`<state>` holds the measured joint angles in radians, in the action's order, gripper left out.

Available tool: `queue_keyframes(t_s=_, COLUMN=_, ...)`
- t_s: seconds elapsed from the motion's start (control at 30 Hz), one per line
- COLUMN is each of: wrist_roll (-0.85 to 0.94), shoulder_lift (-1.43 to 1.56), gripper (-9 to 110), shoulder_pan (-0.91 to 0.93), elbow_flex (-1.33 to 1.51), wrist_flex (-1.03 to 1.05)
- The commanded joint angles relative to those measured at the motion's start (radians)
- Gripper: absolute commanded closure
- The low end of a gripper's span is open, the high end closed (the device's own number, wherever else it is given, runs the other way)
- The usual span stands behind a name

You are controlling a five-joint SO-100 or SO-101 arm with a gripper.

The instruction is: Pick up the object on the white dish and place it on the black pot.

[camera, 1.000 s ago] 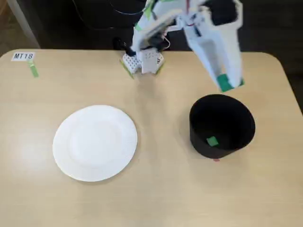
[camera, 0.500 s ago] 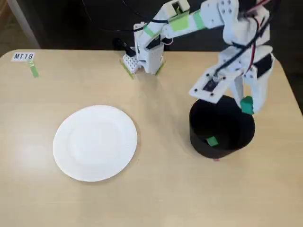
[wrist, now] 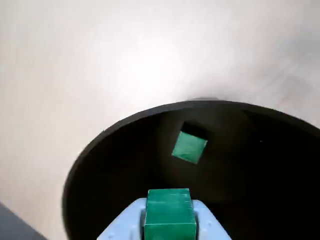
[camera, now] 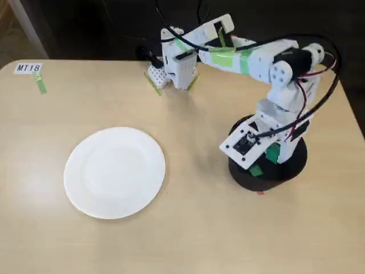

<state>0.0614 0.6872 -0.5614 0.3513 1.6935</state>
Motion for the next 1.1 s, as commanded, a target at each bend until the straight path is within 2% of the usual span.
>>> queue_keyframes(t_s=0.0, wrist_roll=0.003, shoulder_lift=0.003, gripper=102, shoulder_pan=-0.005, elbow_flex=0.020, wrist_flex=0.002)
queue_keyframes(t_s=0.4, wrist_roll=-0.009, shoulder_lift=-0.032, gripper=101, shoulder_pan=-0.006, elbow_flex=0.092, wrist_flex=0.002)
queue_keyframes(t_s=0.57, wrist_roll=0.029, shoulder_lift=-0.002, gripper=79, shoulder_pan=-0.018, elbow_flex=0.118, wrist_flex=0.002)
queue_keyframes(t_s=0.73, wrist_roll=0.041, shoulder_lift=0.052, gripper=71, shoulder_pan=-0.020, elbow_flex=0.143, wrist_flex=0.002)
queue_keyframes(t_s=0.83, wrist_roll=0.031, shoulder_lift=0.104, gripper=76, shoulder_pan=-0.011, elbow_flex=0.164, wrist_flex=0.002)
queue_keyframes(t_s=0.87, wrist_roll=0.018, shoulder_lift=0.124, gripper=82, shoulder_pan=-0.005, elbow_flex=0.170, wrist_flex=0.002)
queue_keyframes(t_s=0.93, wrist_roll=-0.017, shoulder_lift=0.172, gripper=101, shoulder_pan=0.009, elbow_flex=0.183, wrist_flex=0.003)
queue_keyframes(t_s=1.07, wrist_roll=-0.014, shoulder_lift=0.319, gripper=101, shoulder_pan=0.041, elbow_flex=0.235, wrist_flex=0.003)
